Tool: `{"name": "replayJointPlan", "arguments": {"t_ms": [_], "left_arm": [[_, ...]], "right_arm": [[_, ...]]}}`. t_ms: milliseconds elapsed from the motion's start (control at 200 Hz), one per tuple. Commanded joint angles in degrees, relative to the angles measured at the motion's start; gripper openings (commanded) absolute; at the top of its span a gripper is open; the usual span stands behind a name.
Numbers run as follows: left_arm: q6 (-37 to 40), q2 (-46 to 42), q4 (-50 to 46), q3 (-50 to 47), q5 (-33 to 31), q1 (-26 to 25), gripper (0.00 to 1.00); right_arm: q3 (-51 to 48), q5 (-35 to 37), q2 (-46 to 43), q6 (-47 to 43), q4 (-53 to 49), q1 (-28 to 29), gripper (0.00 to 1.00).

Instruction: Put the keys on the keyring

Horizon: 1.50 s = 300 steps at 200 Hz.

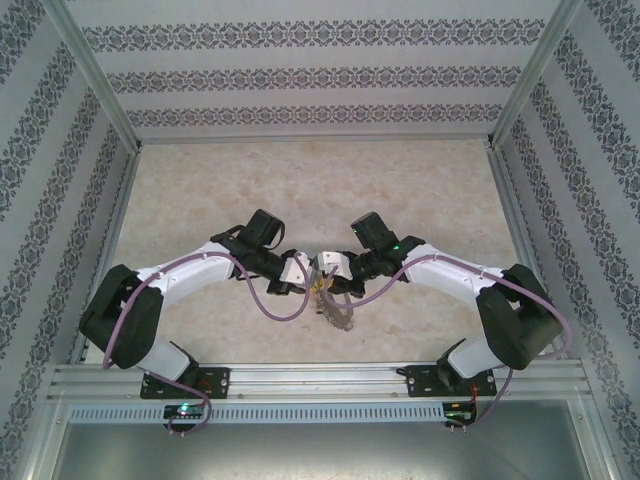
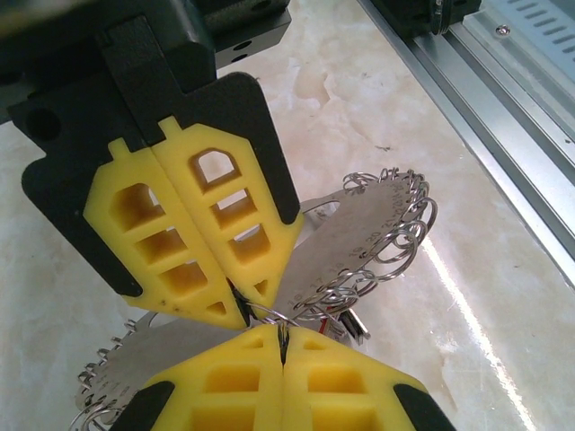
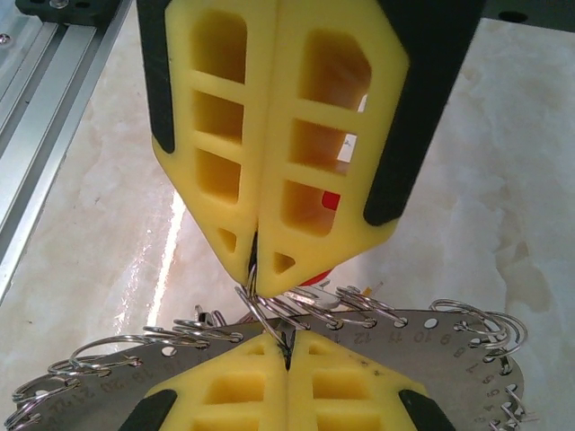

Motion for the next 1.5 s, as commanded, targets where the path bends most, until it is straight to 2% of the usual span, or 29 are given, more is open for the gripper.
{"name": "replayJointPlan", "arguments": {"t_ms": [0, 335, 664, 924, 1009, 1074, 1304, 1494], "left_arm": [[0.7, -0.5, -1.4, -0.8, 0.7, -1.0, 0.00], [-4.4, -0.7, 3.3, -2.4, -4.0, -1.1, 0.00], [-8.2, -1.3, 9.4, -6.0, -5.0, -1.0, 0.00], [-12.3, -2.6, 15.0, -9.2, -8.1, -1.0, 0.08], [-14.5, -3.7, 19.7, -11.4, -8.3, -1.0, 0.20], [-15.3, -4.2, 20.7, -12.0, -8.4, -1.0, 0.25], [-18.8, -4.4, 24.6, -13.9, -8.7, -1.0, 0.29], [-29.0, -4.5, 37.2, -18.2, -9.1, -1.0, 0.31]], "right_arm": [[0.5, -0.8, -0.2, 0.6, 3.1, -0.8, 0.00], [-0.1, 1.2, 0.0, 3.1, 5.4, -1.1, 0.00], [-1.2, 3.7, -0.8, 5.3, 8.5, -1.3, 0.00], [-1.4, 4.3, -0.8, 5.5, 9.2, -1.2, 0.00], [-1.4, 4.4, -0.7, 5.3, 9.1, -1.0, 0.00], [-1.4, 4.5, -0.8, 5.2, 9.1, -0.9, 0.00], [-1.2, 4.8, -0.4, 4.4, 8.6, -0.4, 0.00], [-1.4, 5.5, -0.3, 4.1, 8.5, 0.3, 0.00]]}}
